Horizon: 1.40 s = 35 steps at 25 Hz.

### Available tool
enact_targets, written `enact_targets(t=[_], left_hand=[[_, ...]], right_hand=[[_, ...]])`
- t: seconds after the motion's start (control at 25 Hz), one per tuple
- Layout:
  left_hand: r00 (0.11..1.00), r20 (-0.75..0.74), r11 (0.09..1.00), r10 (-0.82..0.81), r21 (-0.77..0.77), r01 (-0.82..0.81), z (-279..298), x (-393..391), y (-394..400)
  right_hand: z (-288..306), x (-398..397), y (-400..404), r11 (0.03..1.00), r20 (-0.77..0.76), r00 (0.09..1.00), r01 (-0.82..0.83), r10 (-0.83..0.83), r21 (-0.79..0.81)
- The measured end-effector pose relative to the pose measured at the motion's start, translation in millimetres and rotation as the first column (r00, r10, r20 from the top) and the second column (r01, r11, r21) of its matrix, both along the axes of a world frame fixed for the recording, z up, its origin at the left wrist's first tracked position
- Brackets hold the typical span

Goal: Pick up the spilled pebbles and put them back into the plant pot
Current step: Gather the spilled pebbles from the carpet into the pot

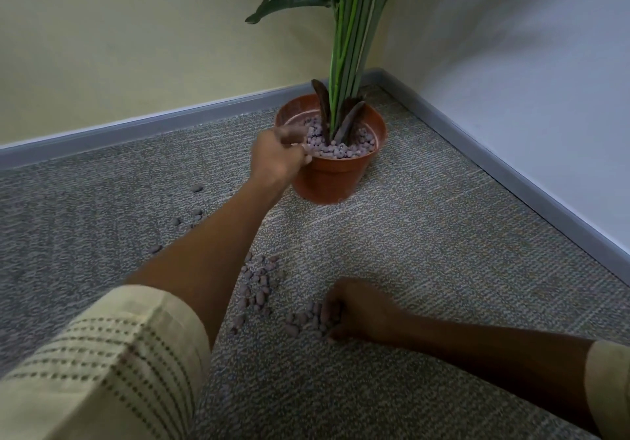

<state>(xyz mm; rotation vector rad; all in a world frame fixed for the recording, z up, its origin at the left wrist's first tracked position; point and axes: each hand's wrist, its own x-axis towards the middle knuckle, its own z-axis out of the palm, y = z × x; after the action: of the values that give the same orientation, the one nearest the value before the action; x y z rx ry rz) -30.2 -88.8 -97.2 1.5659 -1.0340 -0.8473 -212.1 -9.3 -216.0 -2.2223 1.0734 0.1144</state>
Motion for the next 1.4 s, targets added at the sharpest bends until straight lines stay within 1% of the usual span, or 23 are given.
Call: enact_targets(t=[0.04,0.08,0.12,0.2,0.28,0.36,0.4,0.48,0.52,0.56,0.64,0.72,0.8,0.88,0.96,1.04,1.12,1.16,1.2,1.24,1.28,1.32,1.4], left_hand=[[0.998,-0.054,1.000,0.009,-0.010,-0.009,-1.7,1.0,8.1],[0.998,-0.070,1.000,0.003,-0.002,-0.003,-6.7,2.5,17.5],[0.999,-0.030,0.999,-0.032,0.034,0.033,-15.9,5.1,27.8],[0.969,0.132,0.969,-0.207,0.165,0.185,-37.6,10.5,48.8],[0.859,0.269,0.884,-0.435,0.307,0.352,-59.5,12.7,62.9],[0.703,0.332,0.763,-0.629,0.437,0.476,-76.4,9.5,71.1],[0.621,0.362,0.707,-0.696,0.497,0.503,-82.8,6.4,74.0],[0.485,0.406,0.629,-0.774,0.582,0.515,-93.8,-1.8,80.8],[0.444,0.414,0.605,-0.794,0.604,0.519,-99.2,-5.7,84.2],[0.425,0.413,0.592,-0.805,0.610,0.527,-104.1,-9.3,87.6],[0.451,0.392,0.594,-0.802,0.601,0.535,-111.9,-13.9,92.5],[0.483,0.384,0.613,-0.787,0.579,0.538,-115.2,-16.9,94.3],[0.475,0.384,0.608,-0.792,0.571,0.552,-114.5,-17.9,94.8],[0.452,0.388,0.594,-0.803,0.574,0.563,-111.6,-17.6,96.0],[0.455,0.375,0.588,-0.808,0.566,0.578,-110.4,-15.9,97.3],[0.470,0.365,0.593,-0.804,0.563,0.576,-111.4,-14.0,99.2],[0.499,0.366,0.614,-0.785,0.564,0.553,-113.8,-11.6,100.3],[0.518,0.363,0.625,-0.775,0.561,0.543,-113.9,-10.7,100.5],[0.528,0.361,0.632,-0.768,0.559,0.537,-113.2,-9.8,100.5],[0.531,0.367,0.637,-0.764,0.560,0.530,-112.2,-8.7,100.5],[0.531,0.379,0.645,-0.757,0.561,0.519,-111.6,-7.4,100.2],[0.537,0.394,0.659,-0.746,0.559,0.504,-111.3,-5.6,99.6],[0.560,0.423,0.691,-0.713,0.560,0.457,-111.9,-1.0,99.1]], right_hand=[[0.9,1.9,-0.2,1.000,-0.003,1.000,-0.012,0.012,0.013],[0.5,3.4,-0.5,0.999,-0.007,1.000,-0.030,0.031,0.017],[-0.4,4.0,-0.9,0.999,-0.006,0.999,-0.048,0.048,0.016],[-3.5,3.8,-2.8,0.997,0.033,0.998,-0.047,0.045,0.054],[0.2,3.0,-9.2,0.986,0.124,0.990,0.042,-0.062,0.161],[17.3,5.0,-21.2,0.956,0.206,0.952,0.175,-0.225,0.235],[31.3,6.5,-29.4,0.942,0.238,0.928,0.228,-0.286,0.245],[63.5,10.1,-50.9,0.935,0.307,0.887,0.294,-0.345,0.201],[80.9,12.5,-62.8,0.934,0.358,0.863,0.313,-0.355,0.173],[96.8,15.8,-75.3,0.929,0.413,0.832,0.338,-0.371,0.152],[122.4,24.6,-99.7,0.904,0.515,0.752,0.408,-0.412,0.126],[137.4,34.7,-120.0,0.882,0.585,0.694,0.463,-0.420,0.084],[141.6,43.6,-136.7,0.860,0.599,0.674,0.507,-0.433,0.051],[139.1,48.2,-146.7,0.830,0.559,0.673,0.556,-0.485,0.051],[133.6,47.9,-153.4,0.802,0.530,0.661,0.594,-0.531,0.063],[130.3,44.6,-154.7,0.765,0.567,0.626,0.645,-0.535,0.010],[126.6,40.2,-144.5,0.754,0.634,0.593,0.657,-0.497,-0.023],[121.8,37.0,-134.4,0.767,0.635,0.610,0.640,-0.474,-0.041],[114.3,33.6,-120.4,0.798,0.605,0.656,0.600,-0.451,-0.057],[103.7,29.3,-104.3,0.847,0.546,0.726,0.529,-0.417,-0.057],[90.8,24.5,-86.8,0.903,0.467,0.805,0.428,-0.367,-0.029],[75.9,19.4,-70.4,0.947,0.374,0.875,0.320,-0.309,0.035],[47.9,12.0,-43.8,0.975,0.175,0.970,0.140,-0.170,0.171]])
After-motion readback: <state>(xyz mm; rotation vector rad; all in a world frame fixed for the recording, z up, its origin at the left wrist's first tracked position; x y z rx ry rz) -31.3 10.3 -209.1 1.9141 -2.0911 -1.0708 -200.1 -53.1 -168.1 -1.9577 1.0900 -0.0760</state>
